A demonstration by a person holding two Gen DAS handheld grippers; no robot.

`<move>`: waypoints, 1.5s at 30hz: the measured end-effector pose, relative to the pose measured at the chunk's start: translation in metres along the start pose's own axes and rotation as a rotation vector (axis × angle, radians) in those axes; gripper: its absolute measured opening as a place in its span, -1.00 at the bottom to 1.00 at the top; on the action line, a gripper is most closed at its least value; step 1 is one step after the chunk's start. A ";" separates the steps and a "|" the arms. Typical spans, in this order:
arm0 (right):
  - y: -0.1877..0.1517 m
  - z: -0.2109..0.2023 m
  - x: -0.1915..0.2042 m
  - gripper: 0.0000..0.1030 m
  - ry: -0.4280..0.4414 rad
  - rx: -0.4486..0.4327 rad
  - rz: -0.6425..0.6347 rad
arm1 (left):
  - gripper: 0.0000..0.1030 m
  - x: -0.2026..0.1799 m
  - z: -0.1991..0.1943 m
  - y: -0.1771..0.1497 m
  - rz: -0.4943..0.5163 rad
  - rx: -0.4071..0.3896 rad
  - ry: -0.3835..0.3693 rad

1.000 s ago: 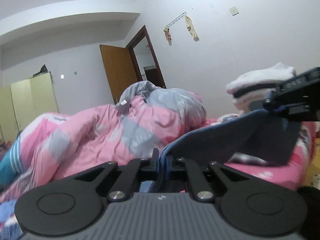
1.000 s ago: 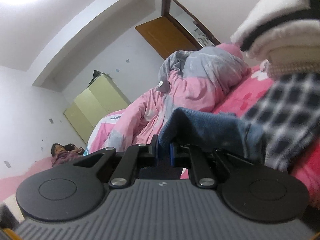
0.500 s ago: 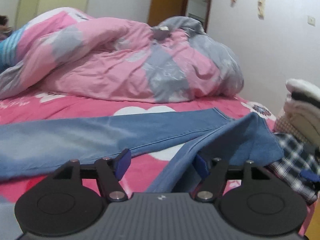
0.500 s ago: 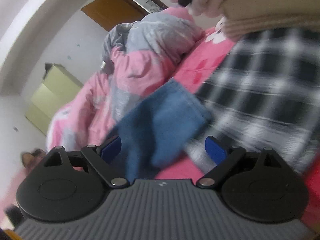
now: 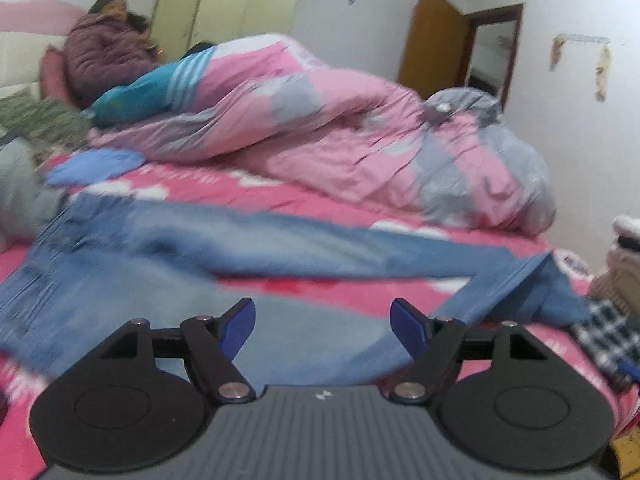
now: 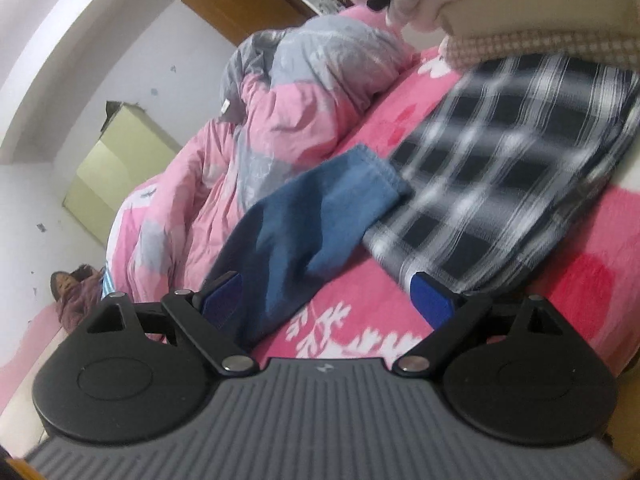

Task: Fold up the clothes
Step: 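Grasp the jeans waist with the left tool while the right tool holds the legs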

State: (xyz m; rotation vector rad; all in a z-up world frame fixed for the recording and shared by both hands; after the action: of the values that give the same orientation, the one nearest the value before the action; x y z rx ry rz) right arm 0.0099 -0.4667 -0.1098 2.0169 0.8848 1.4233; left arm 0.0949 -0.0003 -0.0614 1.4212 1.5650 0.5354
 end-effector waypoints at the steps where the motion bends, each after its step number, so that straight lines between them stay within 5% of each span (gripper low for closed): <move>1: -0.003 0.001 0.003 0.77 0.007 0.012 0.005 | 0.47 0.003 -0.002 -0.006 0.003 0.013 0.004; 10: -0.014 0.007 0.031 0.77 0.072 0.084 0.008 | 0.47 -0.026 -0.002 -0.050 0.220 0.020 0.019; 15: -0.006 0.028 0.069 0.77 0.203 0.128 0.039 | 0.47 -0.038 0.006 -0.057 0.191 0.043 -0.043; 17: -0.001 0.044 0.091 0.77 0.250 0.148 0.028 | 0.47 -0.037 0.010 -0.055 0.082 0.082 -0.104; 23: 0.029 0.093 0.118 0.77 0.252 0.157 0.026 | 0.56 -0.023 0.032 -0.046 -0.465 0.286 -0.413; 28: 0.051 0.130 0.095 0.76 0.181 0.177 0.111 | 0.56 0.006 0.059 -0.043 -0.651 0.324 -0.375; 34: 0.051 0.169 0.064 0.40 0.103 0.257 0.226 | 0.54 0.035 0.082 -0.049 -0.816 0.348 -0.305; 37: 0.054 0.182 0.058 0.30 0.084 0.283 0.231 | 0.37 0.046 0.090 -0.051 -0.878 0.354 -0.278; 40: 0.055 0.197 0.054 -0.03 0.059 0.309 0.232 | -0.01 0.053 0.097 -0.053 -0.898 0.368 -0.229; 42: 0.055 0.205 0.049 -0.41 0.035 0.322 0.234 | -0.50 0.058 0.099 -0.056 -0.913 0.379 -0.204; 43: 0.054 0.208 0.048 -0.77 0.031 0.327 0.238 | -0.61 0.059 0.101 -0.058 -0.918 0.388 -0.192; 45: 0.055 0.209 0.048 -0.91 0.032 0.325 0.246 | -0.75 0.063 0.102 -0.061 -0.936 0.392 -0.184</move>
State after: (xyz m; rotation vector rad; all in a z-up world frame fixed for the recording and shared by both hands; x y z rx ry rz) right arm 0.2315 -0.4746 -0.1070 2.4207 0.9584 1.5241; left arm 0.1541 0.0183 -0.1806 0.8019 2.0108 -0.4641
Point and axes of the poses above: each gripper's, at about its wrist camera, not at the fingertips, and z roughly the way its jaws point, x to its left, y to its top, the point moved 10 cm from there along z, roughly the way its jaws point, and after that the axes turned 10 degrees about -z, right-handed, at the moved point
